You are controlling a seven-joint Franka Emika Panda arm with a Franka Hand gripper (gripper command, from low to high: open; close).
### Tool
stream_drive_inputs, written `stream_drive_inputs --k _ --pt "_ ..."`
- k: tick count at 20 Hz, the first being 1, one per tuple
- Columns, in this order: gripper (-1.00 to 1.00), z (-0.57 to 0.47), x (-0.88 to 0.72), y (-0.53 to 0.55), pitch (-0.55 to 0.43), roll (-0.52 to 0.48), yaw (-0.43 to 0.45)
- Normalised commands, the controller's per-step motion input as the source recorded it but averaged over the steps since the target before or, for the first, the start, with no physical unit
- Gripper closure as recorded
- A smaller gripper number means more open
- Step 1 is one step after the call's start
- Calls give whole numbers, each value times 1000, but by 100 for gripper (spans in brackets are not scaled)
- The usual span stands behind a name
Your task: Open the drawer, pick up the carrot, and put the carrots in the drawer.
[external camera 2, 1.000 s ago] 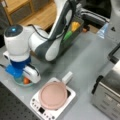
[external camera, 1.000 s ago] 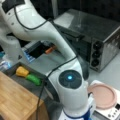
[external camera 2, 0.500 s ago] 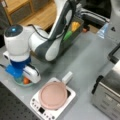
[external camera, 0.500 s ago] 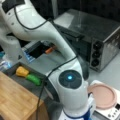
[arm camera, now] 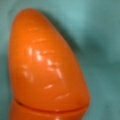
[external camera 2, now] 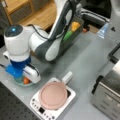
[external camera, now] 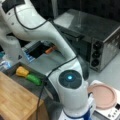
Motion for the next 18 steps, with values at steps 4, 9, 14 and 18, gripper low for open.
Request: stream_drive_inputs --k 4,9,14,18 --pt "-100 -20 156 -66 -12 148 -43" --pt "-100 -20 156 -66 -12 148 -43" --pt "-100 -20 156 -66 -12 148 -43" --pt "-100 -20 156 -66 -12 148 -43"
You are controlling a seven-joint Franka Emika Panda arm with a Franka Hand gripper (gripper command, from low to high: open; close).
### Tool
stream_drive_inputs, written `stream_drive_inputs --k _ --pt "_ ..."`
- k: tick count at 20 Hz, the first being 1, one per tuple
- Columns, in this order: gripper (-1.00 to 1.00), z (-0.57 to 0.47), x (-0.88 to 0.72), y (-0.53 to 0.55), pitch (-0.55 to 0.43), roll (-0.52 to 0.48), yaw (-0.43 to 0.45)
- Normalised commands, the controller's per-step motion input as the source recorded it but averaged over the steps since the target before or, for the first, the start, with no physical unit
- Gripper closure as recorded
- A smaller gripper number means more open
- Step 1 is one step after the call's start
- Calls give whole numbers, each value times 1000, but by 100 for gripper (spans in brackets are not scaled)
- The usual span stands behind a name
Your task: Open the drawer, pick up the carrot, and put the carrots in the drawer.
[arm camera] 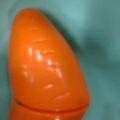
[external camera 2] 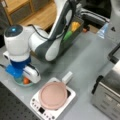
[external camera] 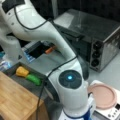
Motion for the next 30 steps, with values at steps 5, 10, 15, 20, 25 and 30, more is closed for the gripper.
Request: stream_drive_inputs --k 5,10,15,20,25,30 --pt "100 -21 157 -67 27 119 -62" --pt "100 -50 182 -72 237 -41 -136" --pt "100 -50 218 -69 270 -50 -86" --pt "100 48 270 -15 266 -63 -88" --pt "100 100 293 35 251 -81 -90" --pt "100 137 240 64 267 -76 -66"
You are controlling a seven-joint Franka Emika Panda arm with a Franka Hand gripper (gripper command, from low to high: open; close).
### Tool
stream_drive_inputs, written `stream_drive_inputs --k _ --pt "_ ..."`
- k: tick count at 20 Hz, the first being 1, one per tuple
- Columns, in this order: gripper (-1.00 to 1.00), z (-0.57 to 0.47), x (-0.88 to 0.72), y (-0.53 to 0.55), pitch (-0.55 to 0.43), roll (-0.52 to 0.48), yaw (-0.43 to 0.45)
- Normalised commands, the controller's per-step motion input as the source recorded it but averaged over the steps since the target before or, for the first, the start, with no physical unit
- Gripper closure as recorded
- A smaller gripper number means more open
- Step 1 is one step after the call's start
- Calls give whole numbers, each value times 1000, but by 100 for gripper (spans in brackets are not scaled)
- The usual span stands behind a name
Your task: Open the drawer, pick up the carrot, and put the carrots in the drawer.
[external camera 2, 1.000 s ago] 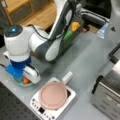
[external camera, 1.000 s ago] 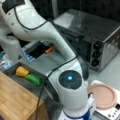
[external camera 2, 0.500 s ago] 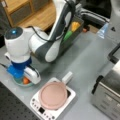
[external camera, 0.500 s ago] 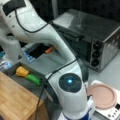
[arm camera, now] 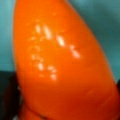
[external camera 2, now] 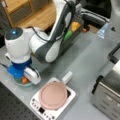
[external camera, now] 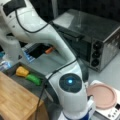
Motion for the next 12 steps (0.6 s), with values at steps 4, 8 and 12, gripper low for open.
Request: stream_drive_inputs --k 4,8,12 --pt "100 191 205 85 253 -82 -72" --pt "100 354 143 84 222 -109 -72" --pt "100 447 70 88 227 -125 -72"
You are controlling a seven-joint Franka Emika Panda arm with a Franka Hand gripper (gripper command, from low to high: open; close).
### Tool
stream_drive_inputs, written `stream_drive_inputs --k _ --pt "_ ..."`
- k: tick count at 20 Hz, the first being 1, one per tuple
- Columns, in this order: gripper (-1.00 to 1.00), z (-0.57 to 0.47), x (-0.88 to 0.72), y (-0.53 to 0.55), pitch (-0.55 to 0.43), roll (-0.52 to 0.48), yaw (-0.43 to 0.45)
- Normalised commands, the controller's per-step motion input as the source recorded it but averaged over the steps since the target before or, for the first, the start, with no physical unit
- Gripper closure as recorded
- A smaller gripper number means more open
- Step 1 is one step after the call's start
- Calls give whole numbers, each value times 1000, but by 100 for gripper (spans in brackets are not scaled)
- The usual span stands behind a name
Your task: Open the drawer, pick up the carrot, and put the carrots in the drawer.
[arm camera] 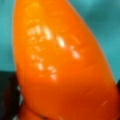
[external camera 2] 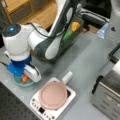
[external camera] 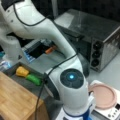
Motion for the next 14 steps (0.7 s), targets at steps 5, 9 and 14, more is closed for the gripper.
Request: stream_drive_inputs --k 5,9,14 --pt "100 272 62 96 201 -138 -75" --pt "100 139 86 112 173 -157 -82" --pt "100 98 79 136 117 -161 -63"
